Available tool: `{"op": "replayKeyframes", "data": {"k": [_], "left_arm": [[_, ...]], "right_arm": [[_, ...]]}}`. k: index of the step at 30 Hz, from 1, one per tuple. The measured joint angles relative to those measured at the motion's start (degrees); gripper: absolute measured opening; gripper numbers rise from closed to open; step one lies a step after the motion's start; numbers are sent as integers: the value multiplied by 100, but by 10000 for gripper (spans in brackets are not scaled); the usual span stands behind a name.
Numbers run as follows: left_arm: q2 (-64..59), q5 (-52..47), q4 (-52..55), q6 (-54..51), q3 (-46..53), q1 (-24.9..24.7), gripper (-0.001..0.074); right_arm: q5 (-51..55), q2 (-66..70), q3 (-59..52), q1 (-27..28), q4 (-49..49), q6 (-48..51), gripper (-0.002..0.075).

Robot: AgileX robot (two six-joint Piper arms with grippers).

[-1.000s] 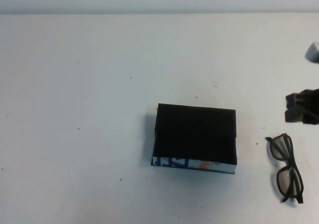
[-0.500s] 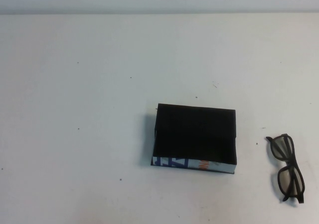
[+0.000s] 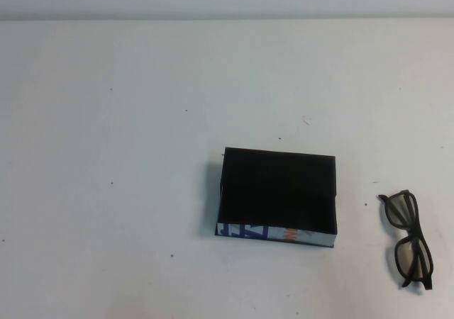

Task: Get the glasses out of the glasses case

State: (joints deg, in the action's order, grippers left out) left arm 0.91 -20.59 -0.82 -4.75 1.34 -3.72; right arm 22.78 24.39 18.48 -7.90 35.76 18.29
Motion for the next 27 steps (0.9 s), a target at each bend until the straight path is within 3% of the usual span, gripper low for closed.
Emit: {"op": "replayKeyframes", "data": {"k": [13, 18, 22, 27], "left_arm": [[0, 0, 0, 0, 0, 0, -5], [0, 0, 0, 0, 0, 0, -4], [0, 0, 0, 0, 0, 0, -4], [0, 0, 0, 0, 0, 0, -4]], "right_arm": [[247, -8, -714, 0, 40, 0, -16], [259, -671, -1029, 0, -56, 0, -16], [118, -1704, -1394, 0, -1134, -163, -16], [-1461, -2475, -1965, 4, -2290, -846, -16]]}}
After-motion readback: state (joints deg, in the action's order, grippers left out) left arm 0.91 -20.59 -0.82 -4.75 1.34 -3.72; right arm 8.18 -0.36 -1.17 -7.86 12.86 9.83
